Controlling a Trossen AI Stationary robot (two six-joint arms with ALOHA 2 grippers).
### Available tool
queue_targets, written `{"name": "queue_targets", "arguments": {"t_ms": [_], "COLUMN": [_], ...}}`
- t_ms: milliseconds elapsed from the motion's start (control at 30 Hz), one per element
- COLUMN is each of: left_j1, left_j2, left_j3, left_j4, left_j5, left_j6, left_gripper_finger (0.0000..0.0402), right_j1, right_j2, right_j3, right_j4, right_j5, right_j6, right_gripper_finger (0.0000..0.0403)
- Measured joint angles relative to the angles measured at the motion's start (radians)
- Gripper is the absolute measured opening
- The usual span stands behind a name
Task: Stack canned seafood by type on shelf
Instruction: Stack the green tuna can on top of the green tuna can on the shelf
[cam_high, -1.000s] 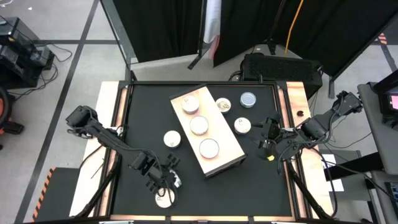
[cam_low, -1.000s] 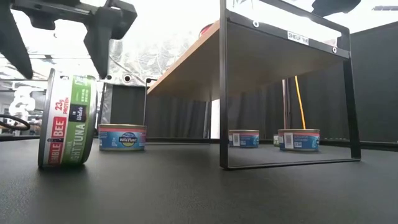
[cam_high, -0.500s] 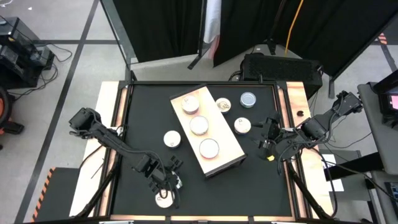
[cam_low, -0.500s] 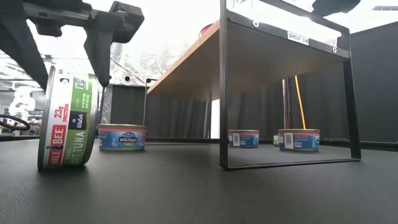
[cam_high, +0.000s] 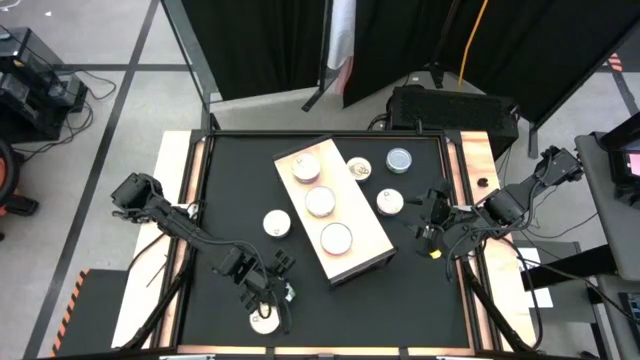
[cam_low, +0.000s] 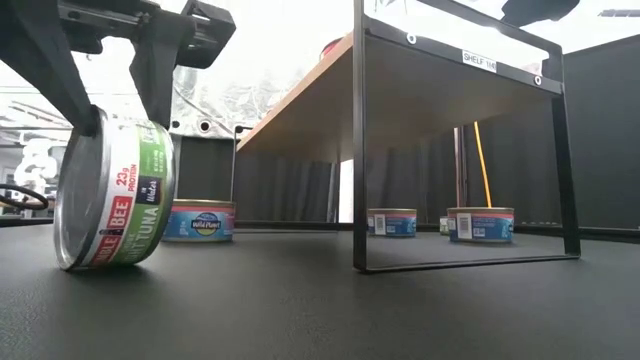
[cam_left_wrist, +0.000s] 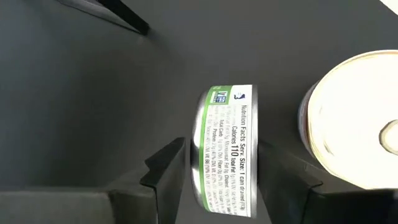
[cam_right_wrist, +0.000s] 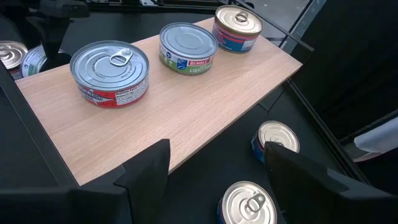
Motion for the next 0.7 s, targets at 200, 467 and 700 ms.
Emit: {"name": "queue_targets", "arguments": {"t_ms": [200, 467, 700], "left_j1": [0.0, 0.008, 0.027], "left_j2": [0.0, 0.002, 0.02], "left_j3": [0.0, 0.0, -0.011], "left_j4": [0.001, 0.001, 0.0], "left_j5": [0.009, 0.021, 0.046], "left_j6": [-0.082, -0.119, -0.119], "left_gripper_finger": [0.0184, 0.0184, 0.0184], "right_j1": [0.0, 0.0, 0.0], "right_j2": [0.0, 0.0, 0.0], "right_j3": [0.0, 0.0, 0.0], "right_j4": [0.0, 0.0, 0.0], "right_j5": [0.0, 0.0, -0.001], "right_j6": [0.0, 0.0, 0.0], "right_gripper_finger": [0.0254, 0.0254, 0.0254]}}
